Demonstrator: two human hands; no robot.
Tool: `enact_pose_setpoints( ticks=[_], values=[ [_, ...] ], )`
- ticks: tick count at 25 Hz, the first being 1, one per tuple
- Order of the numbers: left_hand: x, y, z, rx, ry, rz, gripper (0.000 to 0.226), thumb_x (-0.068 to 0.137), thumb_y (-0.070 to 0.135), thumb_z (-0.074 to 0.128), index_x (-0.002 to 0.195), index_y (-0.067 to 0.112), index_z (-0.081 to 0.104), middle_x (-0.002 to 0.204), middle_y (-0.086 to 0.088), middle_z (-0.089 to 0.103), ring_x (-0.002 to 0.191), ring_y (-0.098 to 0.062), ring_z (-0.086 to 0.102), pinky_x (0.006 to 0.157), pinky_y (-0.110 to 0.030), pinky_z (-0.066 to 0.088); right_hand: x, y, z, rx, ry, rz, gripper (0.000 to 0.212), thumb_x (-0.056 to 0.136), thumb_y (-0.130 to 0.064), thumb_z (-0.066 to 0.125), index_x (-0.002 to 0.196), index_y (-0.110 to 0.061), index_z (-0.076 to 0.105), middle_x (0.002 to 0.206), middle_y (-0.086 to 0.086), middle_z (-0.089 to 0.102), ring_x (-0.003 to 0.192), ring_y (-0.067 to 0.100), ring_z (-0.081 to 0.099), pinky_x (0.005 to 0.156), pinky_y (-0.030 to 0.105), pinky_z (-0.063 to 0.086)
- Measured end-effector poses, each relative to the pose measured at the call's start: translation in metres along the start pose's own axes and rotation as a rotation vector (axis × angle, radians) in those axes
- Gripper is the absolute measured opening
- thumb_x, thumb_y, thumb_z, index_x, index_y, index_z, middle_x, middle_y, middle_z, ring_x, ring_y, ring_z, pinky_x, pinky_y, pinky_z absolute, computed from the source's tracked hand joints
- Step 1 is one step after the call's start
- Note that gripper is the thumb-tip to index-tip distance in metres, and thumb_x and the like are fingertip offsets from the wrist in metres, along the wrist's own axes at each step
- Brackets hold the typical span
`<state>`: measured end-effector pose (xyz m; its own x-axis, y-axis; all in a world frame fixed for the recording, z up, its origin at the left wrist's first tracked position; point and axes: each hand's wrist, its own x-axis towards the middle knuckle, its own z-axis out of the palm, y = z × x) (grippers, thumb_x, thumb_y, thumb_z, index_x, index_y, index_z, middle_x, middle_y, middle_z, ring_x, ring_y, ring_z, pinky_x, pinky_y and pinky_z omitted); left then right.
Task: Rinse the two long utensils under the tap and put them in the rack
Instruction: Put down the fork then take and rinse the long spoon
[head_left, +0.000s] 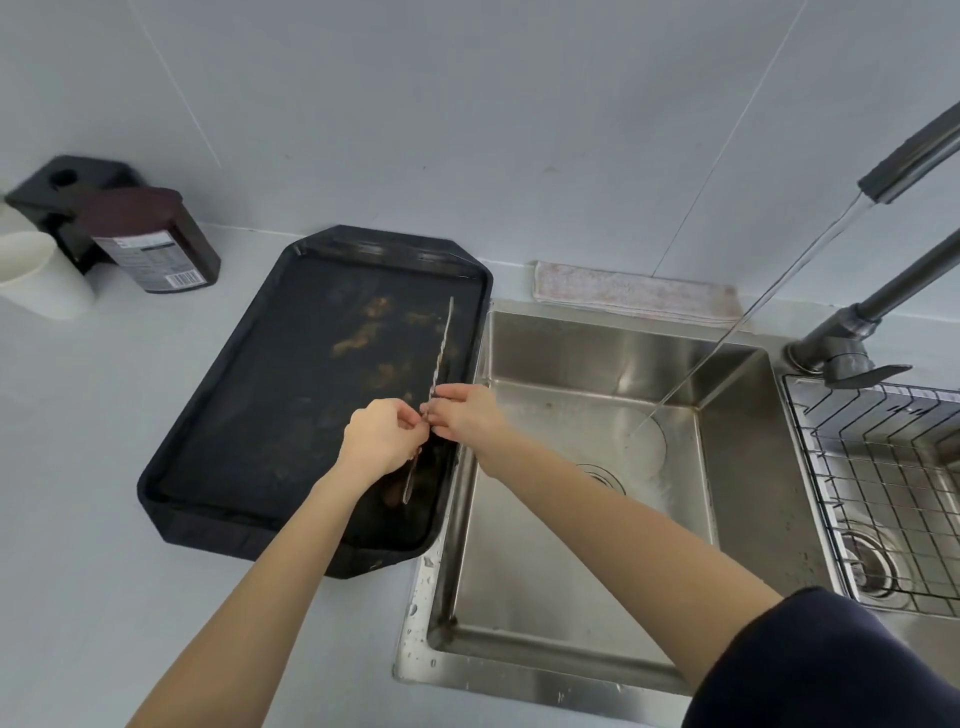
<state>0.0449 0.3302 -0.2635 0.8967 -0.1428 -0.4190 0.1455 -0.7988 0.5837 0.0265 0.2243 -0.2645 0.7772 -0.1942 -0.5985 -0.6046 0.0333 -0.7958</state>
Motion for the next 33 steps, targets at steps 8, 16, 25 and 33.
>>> enact_pose_setpoints(
  ticks=[8,16,25,33],
  values=[
    [-0.029,0.063,0.02,-0.139,-0.132,0.187,0.007,0.087,0.017,0.057,0.089,0.014,0.063,0.068,0.003,0.063,0.071,-0.013,0.065,0.076,-0.026,0.056,-0.027,-0.019,-0.08,0.381,0.076,-0.088,0.034,0.09,-0.001,0.054,0.123,0.004,0.052,0.098,0.014,0.064,0.071,0.011,0.059,0.075,0.021,0.051],
    [-0.052,0.121,0.072,-0.118,-0.246,0.322,0.014,0.087,0.014,0.056,0.097,0.008,0.063,0.073,-0.002,0.062,0.074,-0.016,0.056,0.06,-0.014,0.042,-0.058,-0.025,-0.182,0.52,0.208,-0.197,0.02,0.092,-0.003,0.052,0.11,-0.008,0.056,0.076,0.0,0.061,0.067,0.007,0.057,0.059,0.011,0.049],
    [-0.051,0.137,0.111,-0.159,-0.293,0.312,0.016,0.086,0.02,0.057,0.072,0.028,0.056,0.069,0.005,0.061,0.078,-0.018,0.056,0.084,-0.034,0.046,-0.057,-0.033,-0.247,0.522,0.244,-0.236,0.02,0.093,-0.006,0.051,0.081,-0.019,0.059,0.077,-0.003,0.063,0.07,0.006,0.06,0.065,0.016,0.046],
    [-0.047,0.14,0.119,-0.093,-0.313,0.365,0.014,0.085,0.02,0.06,0.072,0.022,0.061,0.063,0.007,0.06,0.06,-0.001,0.052,0.07,-0.021,0.039,-0.049,-0.05,-0.274,0.741,0.309,-0.274,0.019,0.094,-0.01,0.05,0.078,-0.009,0.061,0.073,0.004,0.061,0.052,0.004,0.061,0.051,0.013,0.052]
  ],
)
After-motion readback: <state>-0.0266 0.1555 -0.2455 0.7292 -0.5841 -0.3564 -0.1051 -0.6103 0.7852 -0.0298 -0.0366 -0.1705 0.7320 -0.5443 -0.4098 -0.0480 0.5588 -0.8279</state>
